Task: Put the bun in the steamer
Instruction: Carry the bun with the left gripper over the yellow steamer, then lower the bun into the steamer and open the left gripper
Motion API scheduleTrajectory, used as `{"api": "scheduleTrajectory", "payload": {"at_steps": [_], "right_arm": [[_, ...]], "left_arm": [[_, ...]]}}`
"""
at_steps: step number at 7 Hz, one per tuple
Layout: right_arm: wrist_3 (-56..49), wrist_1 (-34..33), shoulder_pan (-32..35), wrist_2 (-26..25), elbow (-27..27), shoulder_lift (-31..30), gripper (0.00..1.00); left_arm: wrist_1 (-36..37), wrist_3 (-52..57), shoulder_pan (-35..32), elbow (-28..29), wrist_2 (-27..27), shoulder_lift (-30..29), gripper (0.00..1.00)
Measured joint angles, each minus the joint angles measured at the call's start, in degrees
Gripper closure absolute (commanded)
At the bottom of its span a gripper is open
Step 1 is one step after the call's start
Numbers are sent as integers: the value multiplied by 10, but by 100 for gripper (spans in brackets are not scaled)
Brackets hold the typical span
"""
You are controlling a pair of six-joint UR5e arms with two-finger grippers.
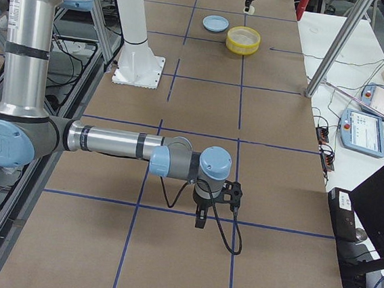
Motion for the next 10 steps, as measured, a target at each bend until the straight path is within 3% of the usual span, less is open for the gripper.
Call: {"api": "scheduleTrajectory", "payload": {"at_steps": [4, 6, 8, 10], "right_arm": [[0, 0, 0, 0, 0, 0, 0], [0, 0, 0, 0, 0, 0, 0], [0, 0, 0, 0, 0, 0, 0], [0, 0, 0, 0, 0, 0, 0]], "left_arm": [[-131, -34, 39, 105, 1, -1, 75], [-169, -46, 59, 127, 1, 3, 66], [-180, -49, 66, 134, 2, 5, 48], [-181, -49, 68, 134, 3, 5, 11]]}}
